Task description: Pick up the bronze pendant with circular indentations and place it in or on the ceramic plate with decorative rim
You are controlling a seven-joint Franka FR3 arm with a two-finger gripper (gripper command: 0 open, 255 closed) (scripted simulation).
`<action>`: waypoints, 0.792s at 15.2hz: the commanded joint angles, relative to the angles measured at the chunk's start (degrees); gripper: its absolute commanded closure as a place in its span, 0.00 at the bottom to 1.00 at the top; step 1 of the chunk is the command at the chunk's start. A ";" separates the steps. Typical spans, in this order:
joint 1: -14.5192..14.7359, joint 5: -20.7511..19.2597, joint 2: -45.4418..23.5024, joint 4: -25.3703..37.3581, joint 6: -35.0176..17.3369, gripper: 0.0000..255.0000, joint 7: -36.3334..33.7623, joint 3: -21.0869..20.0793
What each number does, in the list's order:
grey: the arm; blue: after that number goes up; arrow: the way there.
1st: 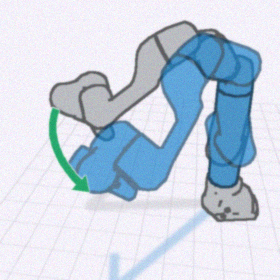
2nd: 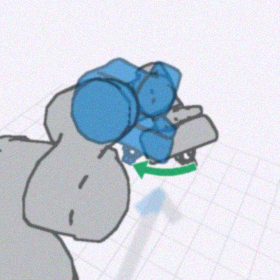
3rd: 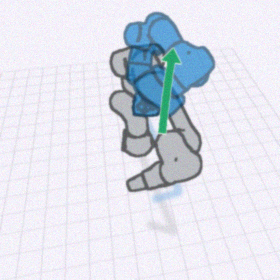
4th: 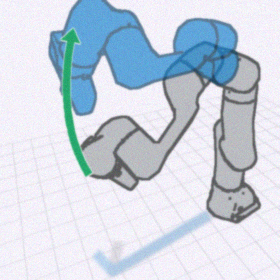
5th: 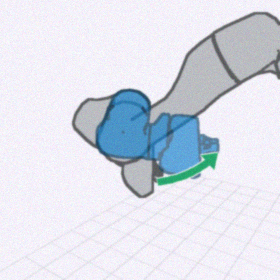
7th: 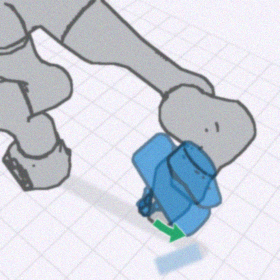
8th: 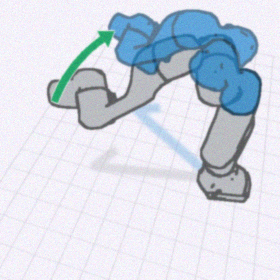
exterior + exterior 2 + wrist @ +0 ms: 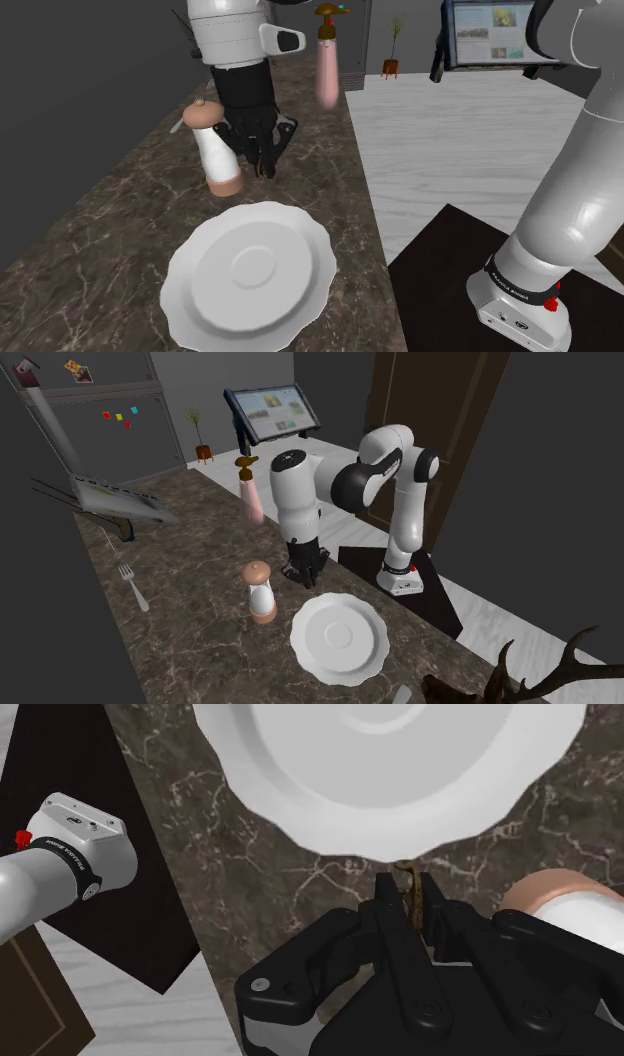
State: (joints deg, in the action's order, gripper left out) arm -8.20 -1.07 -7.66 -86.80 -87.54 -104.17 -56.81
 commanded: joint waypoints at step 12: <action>13.60 -6.26 -7.88 2.47 -2.82 1.00 -16.56 -3.37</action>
State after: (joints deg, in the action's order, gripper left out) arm 5.34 -7.33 -15.54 -83.61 -89.62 -120.53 -60.16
